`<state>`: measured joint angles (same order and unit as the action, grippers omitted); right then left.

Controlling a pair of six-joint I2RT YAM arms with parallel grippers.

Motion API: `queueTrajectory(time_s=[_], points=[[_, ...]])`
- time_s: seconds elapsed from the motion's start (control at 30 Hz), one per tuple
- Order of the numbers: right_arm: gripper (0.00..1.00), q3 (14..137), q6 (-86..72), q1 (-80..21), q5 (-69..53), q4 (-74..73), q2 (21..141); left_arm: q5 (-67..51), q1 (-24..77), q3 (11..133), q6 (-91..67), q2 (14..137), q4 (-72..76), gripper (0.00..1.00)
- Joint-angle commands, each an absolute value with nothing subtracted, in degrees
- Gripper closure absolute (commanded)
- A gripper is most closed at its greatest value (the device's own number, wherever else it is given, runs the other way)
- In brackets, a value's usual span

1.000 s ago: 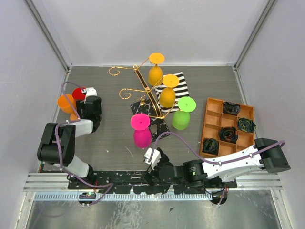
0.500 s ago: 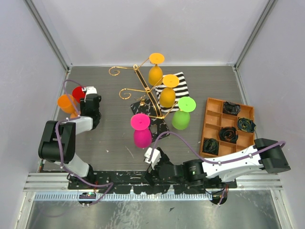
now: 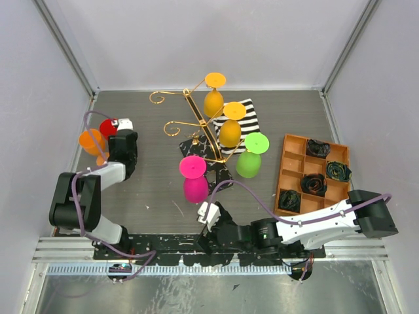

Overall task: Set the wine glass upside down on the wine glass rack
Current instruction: Move the wine glass to the center of the board.

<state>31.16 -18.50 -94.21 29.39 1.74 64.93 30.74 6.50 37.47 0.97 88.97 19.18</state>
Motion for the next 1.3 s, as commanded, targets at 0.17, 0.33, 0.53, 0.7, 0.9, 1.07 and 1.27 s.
queueTrajectory(time_s=[0.17, 0.33, 0.53, 0.7, 0.9, 1.07, 1.27], points=[[0.00, 31.49, -18.00, -93.28, 27.91, 5.95, 66.76, 29.45, 8.31, 33.52, -4.81, 73.65, 8.80, 0.35], [0.00, 31.72, -17.98, -93.13, 26.69, 6.48, 67.51, 27.54, 10.03, 31.27, -9.72, 61.14, 1.77, 0.34], [0.00, 31.73, -18.30, -93.08, 25.73, 6.77, 67.43, 26.53, 11.79, 33.07, -16.31, 46.07, -7.55, 0.34], [0.00, 31.90, -18.95, -93.08, 25.28, 6.60, 67.11, 29.61, 11.82, 42.50, -17.54, 39.53, -16.06, 0.29], [0.00, 31.76, -19.38, -93.08, 24.97, 5.88, 66.32, 33.09, 11.38, 58.22, -15.81, 48.77, -25.53, 0.15], [0.00, 31.37, -19.91, -93.08, 25.07, 5.50, 65.51, 28.76, 7.74, 73.28, -16.77, 64.01, -35.26, 0.13], [0.00, 30.62, -20.21, -93.08, 24.88, 4.88, 64.73, 20.00, 0.26, 89.12, -17.55, 81.92, -42.35, 0.10]])
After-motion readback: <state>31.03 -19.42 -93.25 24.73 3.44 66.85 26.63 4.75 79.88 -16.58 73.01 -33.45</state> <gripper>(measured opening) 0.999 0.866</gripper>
